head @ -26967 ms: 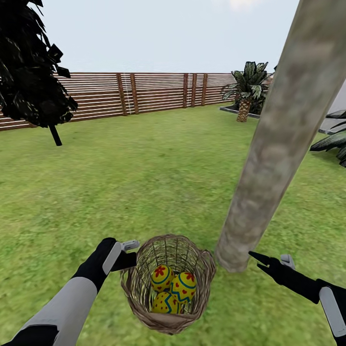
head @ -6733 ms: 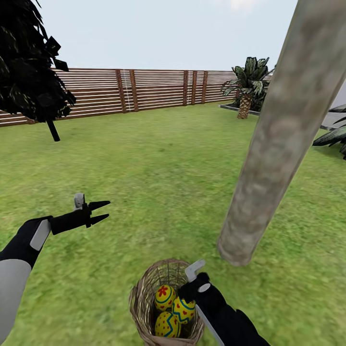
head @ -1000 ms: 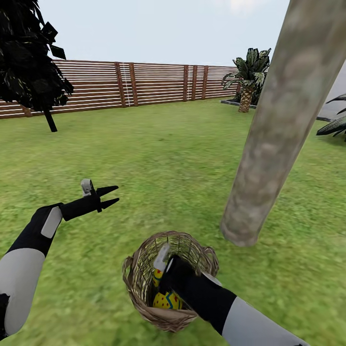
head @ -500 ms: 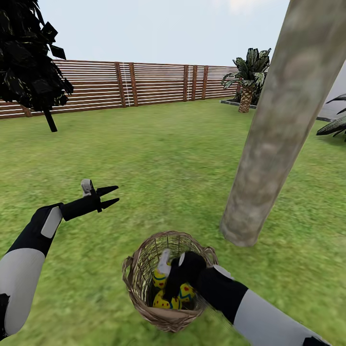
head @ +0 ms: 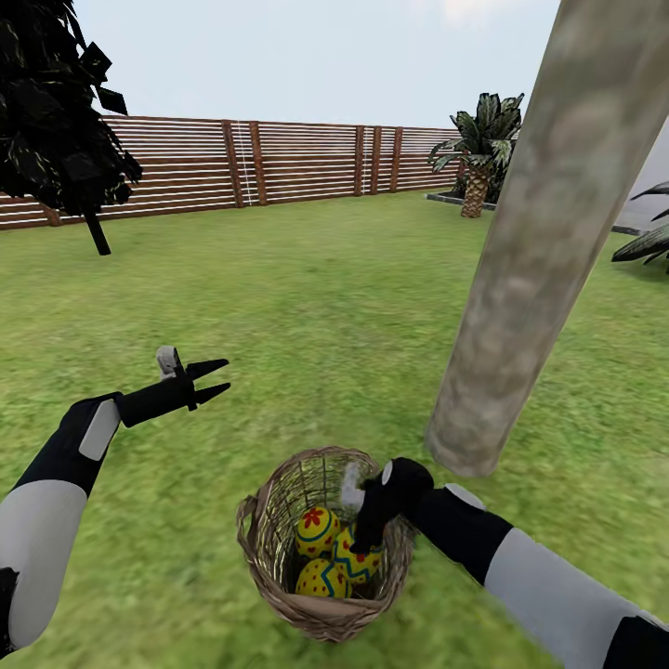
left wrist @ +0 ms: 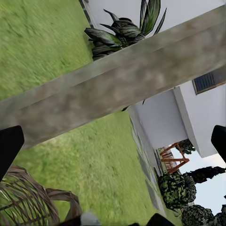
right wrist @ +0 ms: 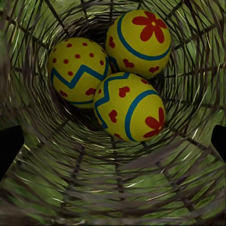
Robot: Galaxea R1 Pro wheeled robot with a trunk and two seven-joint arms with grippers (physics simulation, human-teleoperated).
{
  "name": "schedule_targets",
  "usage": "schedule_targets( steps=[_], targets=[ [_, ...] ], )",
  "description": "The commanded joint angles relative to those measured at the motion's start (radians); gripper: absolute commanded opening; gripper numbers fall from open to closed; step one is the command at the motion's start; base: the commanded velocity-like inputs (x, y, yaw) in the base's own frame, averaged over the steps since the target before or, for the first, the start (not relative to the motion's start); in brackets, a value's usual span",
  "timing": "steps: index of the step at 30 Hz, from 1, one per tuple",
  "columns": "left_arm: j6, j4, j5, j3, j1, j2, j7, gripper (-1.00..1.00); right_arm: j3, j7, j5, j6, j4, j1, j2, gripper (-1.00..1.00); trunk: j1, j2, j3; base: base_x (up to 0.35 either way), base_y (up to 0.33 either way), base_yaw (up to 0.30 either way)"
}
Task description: Take the three Easter eggs out of the wicker basket on the lawn in the garden, then place them on the lawn next to a single tree (choose any tree) so that all three eggs are next to the same tree and none are left in the basket.
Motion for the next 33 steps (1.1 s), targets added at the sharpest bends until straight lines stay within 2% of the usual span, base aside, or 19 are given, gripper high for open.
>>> schedule_targets(
  steps=[1, 4, 10, 18, 27, 33],
  targets=[
    [0.004, 0.000, -0.001, 0.001, 0.000, 0.000, -0.003, 1.00, 0.000, 0.024, 0.010, -0.001, -0.002, -0.008, -0.008, 1.00, 0.000, 0.000, -0.001, 0.000, 0.000, 0.000],
    [0.004, 0.000, -0.001, 0.001, -0.001, -0.001, -0.003, 1.00, -0.001, 0.046, 0.010, -0.009, -0.002, -0.028, -0.019, 1.00, 0.000, 0.000, -0.001, 0.000, 0.000, 0.000],
    [0.004, 0.000, -0.001, 0.001, 0.000, -0.002, -0.002, 1.00, -0.002, 0.056, 0.010, -0.039, -0.003, -0.053, -0.022, 1.00, 0.000, 0.000, -0.001, 0.000, 0.000, 0.000],
    [0.004, 0.000, -0.001, 0.001, 0.001, -0.002, -0.002, 1.00, 0.000, 0.053, 0.010, -0.041, -0.005, -0.057, -0.020, 1.00, 0.000, 0.000, -0.001, 0.000, 0.000, 0.000],
    [0.004, 0.000, -0.001, 0.001, 0.001, -0.003, -0.002, 1.00, 0.002, 0.044, 0.015, -0.042, -0.049, -0.057, -0.018, 1.00, 0.000, 0.000, -0.001, 0.000, 0.000, 0.000],
    [0.004, 0.000, -0.002, 0.000, 0.001, -0.004, -0.001, 1.00, 0.003, 0.043, 0.082, -0.058, -0.054, -0.058, -0.017, 1.00, 0.000, 0.000, -0.001, 0.000, 0.000, 0.000]
  ],
)
